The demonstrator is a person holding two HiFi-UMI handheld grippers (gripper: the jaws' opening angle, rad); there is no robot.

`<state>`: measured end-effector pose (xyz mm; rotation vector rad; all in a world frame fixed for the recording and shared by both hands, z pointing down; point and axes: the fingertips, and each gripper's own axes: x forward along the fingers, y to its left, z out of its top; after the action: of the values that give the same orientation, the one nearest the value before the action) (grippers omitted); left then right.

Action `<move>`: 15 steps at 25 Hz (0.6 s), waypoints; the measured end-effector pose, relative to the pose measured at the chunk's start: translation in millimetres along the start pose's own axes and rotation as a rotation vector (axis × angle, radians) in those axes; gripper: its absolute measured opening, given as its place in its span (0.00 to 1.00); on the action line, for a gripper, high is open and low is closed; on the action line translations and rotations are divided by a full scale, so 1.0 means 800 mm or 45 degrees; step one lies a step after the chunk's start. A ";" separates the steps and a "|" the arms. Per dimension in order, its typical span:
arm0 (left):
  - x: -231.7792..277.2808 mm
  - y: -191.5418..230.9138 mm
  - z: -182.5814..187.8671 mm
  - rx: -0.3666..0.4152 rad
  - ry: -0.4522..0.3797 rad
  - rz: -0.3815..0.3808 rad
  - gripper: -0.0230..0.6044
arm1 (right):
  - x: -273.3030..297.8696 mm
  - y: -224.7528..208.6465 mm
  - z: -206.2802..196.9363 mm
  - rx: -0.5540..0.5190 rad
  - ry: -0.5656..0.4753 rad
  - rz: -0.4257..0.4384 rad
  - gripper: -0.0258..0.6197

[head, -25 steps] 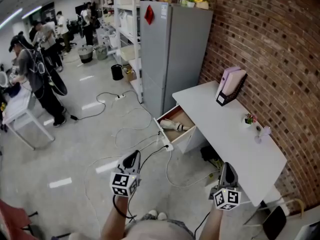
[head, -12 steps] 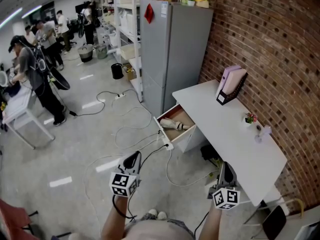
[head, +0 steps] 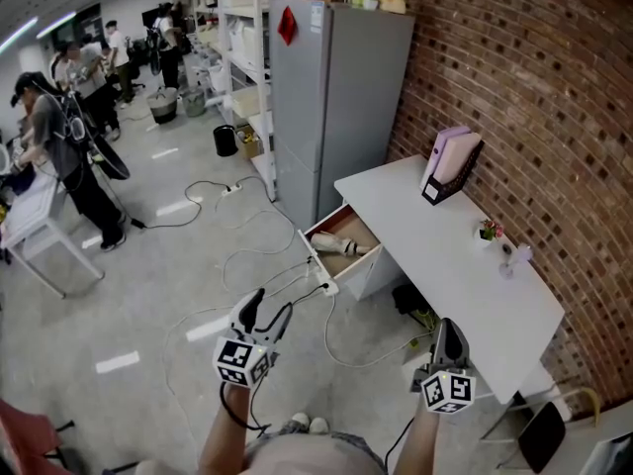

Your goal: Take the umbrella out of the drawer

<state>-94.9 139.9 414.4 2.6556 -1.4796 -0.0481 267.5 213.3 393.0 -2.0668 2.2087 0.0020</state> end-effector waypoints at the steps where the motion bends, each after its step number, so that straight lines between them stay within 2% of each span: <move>1: 0.001 0.000 0.001 -0.001 -0.013 -0.004 0.50 | 0.000 -0.001 0.001 0.007 -0.009 0.003 0.07; 3: 0.000 0.004 0.006 -0.014 -0.045 0.008 0.58 | 0.001 -0.001 0.004 0.020 -0.018 0.007 0.07; 6: -0.005 0.012 0.015 -0.031 -0.092 0.035 0.63 | 0.001 0.000 0.008 0.034 -0.022 0.016 0.07; 10: -0.009 0.017 0.018 0.003 -0.093 0.040 0.64 | 0.001 0.005 0.009 0.032 -0.024 0.026 0.07; 15: -0.007 0.022 0.015 -0.005 -0.077 0.041 0.65 | 0.002 0.008 0.004 0.037 -0.004 0.012 0.07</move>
<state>-113.7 134.7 404.2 2.6490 -1.5376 -0.1299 261.4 212.0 388.8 -2.0398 2.2032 -0.0253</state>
